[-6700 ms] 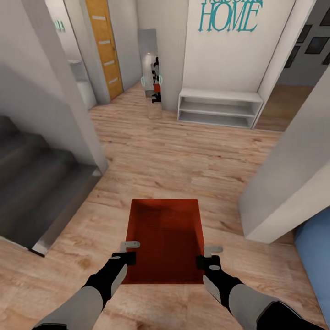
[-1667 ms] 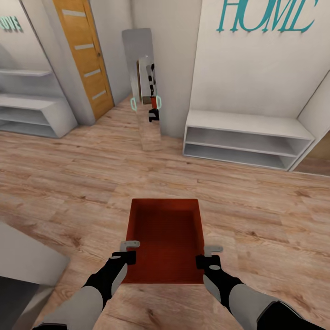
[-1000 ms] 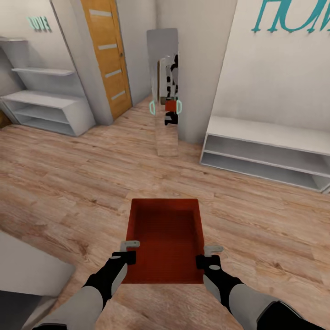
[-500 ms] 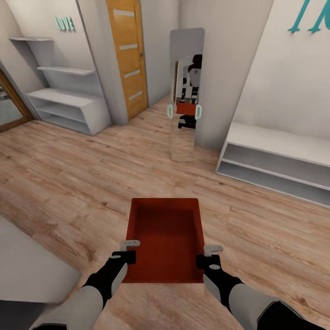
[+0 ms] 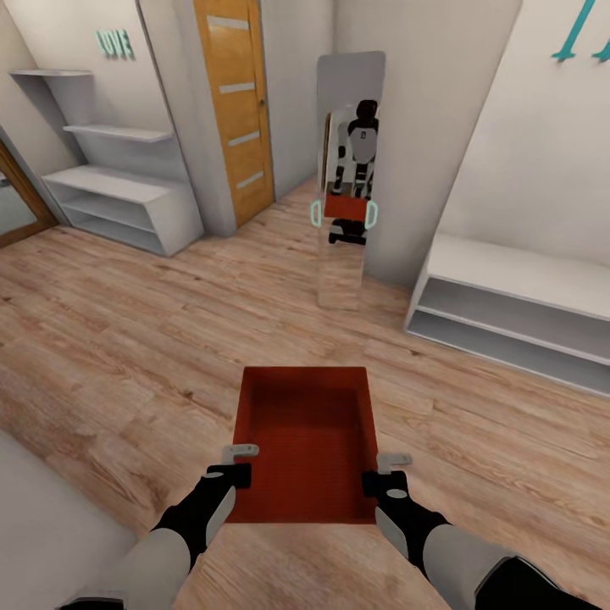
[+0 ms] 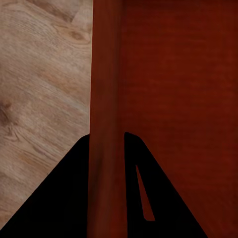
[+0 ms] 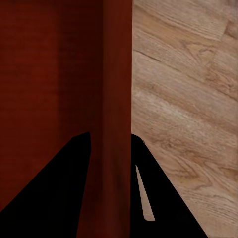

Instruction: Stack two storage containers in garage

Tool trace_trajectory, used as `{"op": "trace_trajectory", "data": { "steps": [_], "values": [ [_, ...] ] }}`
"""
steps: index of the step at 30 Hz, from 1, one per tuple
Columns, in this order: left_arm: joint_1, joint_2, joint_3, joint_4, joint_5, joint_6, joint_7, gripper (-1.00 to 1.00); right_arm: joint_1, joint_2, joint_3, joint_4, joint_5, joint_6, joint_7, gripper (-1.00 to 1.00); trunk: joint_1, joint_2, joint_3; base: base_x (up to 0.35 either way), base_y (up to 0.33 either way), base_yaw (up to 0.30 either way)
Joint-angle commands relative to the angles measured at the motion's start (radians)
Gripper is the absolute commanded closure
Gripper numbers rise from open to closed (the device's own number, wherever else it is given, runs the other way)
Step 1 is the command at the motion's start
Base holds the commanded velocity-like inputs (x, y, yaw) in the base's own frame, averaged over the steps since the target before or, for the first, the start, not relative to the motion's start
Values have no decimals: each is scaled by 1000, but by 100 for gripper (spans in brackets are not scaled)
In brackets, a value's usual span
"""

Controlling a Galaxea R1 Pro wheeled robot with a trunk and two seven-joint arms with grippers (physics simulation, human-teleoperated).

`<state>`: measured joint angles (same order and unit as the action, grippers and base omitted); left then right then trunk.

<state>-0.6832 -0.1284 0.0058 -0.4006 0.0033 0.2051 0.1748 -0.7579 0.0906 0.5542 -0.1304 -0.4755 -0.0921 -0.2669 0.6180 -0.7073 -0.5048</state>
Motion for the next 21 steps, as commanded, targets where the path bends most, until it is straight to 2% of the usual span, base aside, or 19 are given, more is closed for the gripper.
{"op": "trace_trajectory", "data": {
  "steps": [1, 6, 21],
  "values": [
    [-1, 9, 16, -58, 3, 7, 5, 100, 0, -1, 26, 40, -11, -1, 0, 100, 1, -1, -1, 322, 0, 0],
    [-1, 9, 15, -58, 3, 7, 5, 100, 0, 0, 26, 40, -12, -2, -1, 100, 1, -1, -1, 322, 0, 84],
    [-1, 9, 16, -58, 3, 7, 5, 100, 0, -2, 26, 40, -11, -2, -1, 100, 1, -1, -1, 322, 0, 260]
  ]
}}
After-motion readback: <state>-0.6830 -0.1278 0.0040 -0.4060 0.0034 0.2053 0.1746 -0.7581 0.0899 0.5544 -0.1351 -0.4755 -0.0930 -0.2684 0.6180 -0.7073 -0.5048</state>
